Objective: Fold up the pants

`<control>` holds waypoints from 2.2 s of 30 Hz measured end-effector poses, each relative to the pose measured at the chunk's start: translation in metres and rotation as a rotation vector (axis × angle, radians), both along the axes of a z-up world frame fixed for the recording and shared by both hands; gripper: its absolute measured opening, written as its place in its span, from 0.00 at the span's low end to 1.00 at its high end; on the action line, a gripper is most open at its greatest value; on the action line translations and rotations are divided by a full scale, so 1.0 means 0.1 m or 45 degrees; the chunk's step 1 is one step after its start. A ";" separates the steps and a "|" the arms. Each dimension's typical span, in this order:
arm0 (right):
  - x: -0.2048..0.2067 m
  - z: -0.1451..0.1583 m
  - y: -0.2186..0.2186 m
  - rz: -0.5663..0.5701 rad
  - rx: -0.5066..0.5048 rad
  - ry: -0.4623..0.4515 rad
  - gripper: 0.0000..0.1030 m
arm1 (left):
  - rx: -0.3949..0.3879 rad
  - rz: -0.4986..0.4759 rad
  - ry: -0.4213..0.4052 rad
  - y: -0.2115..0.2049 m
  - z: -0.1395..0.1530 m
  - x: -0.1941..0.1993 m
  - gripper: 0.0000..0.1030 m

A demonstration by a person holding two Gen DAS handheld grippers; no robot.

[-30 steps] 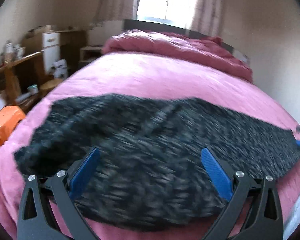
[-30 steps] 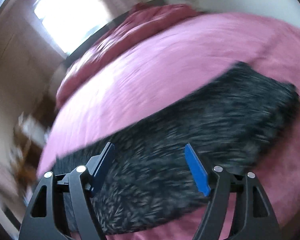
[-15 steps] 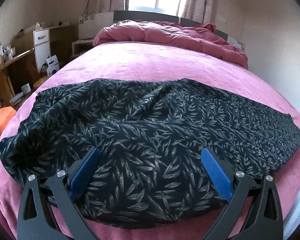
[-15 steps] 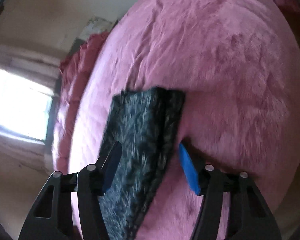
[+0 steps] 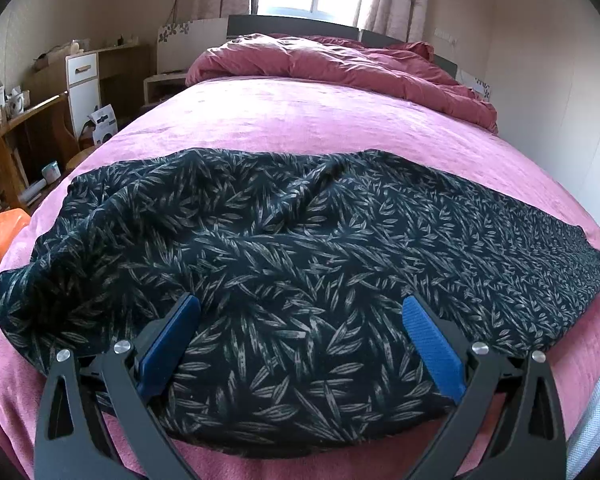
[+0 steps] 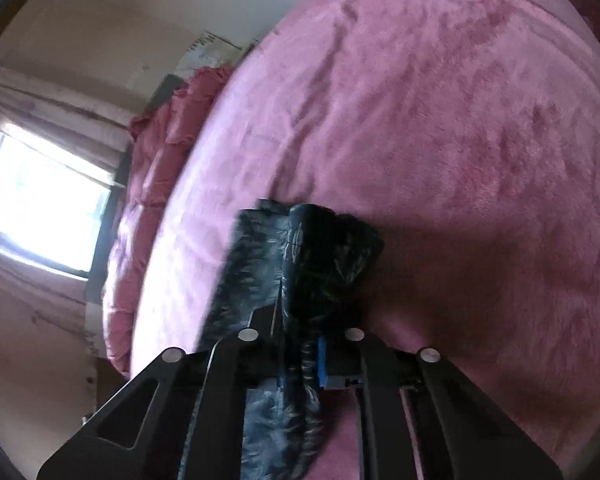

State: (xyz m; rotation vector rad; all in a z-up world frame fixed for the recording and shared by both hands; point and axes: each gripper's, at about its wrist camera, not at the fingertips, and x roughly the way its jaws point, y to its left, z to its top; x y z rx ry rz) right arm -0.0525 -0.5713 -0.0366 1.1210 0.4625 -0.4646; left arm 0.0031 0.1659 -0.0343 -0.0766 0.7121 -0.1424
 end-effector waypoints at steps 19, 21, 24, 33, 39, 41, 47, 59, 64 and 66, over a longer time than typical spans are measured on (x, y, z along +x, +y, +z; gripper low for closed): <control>0.47 1.13 2.19 0.611 -0.477 -0.204 0.09 | -0.026 -0.004 -0.004 0.02 -0.01 0.02 0.98; 0.55 1.10 2.49 0.721 -0.509 -0.207 0.09 | -0.028 -0.004 -0.003 0.02 -0.01 0.02 0.98; 0.66 0.98 2.91 0.870 -0.537 -0.195 0.09 | -0.028 -0.005 -0.003 0.02 -0.02 0.02 0.98; 0.82 0.15 4.04 1.369 -0.781 0.027 0.09 | -0.034 -0.006 -0.002 0.00 -0.04 0.02 0.98; 0.77 -0.02 4.04 1.435 -0.776 0.073 0.25 | -0.037 -0.005 -0.005 0.01 -0.03 0.01 0.98; 0.73 0.03 4.00 1.489 -0.710 0.040 0.56 | -0.046 -0.004 -0.015 -0.01 -0.03 0.01 0.98; 0.41 0.42 3.59 1.385 -0.689 -0.123 0.60 | -0.152 -0.021 -0.045 -0.18 0.10 -0.05 0.98; 0.88 0.49 2.40 0.984 -0.774 0.076 0.31 | -0.214 -0.223 0.205 -1.43 0.13 0.90 0.89; 1.18 0.15 2.26 0.994 -0.627 0.231 0.25 | -0.209 -0.222 0.248 -1.77 0.02 1.13 0.76; 1.27 0.03 2.21 0.994 -0.564 0.265 0.24 | -0.262 -0.259 0.245 -1.88 0.02 1.14 0.67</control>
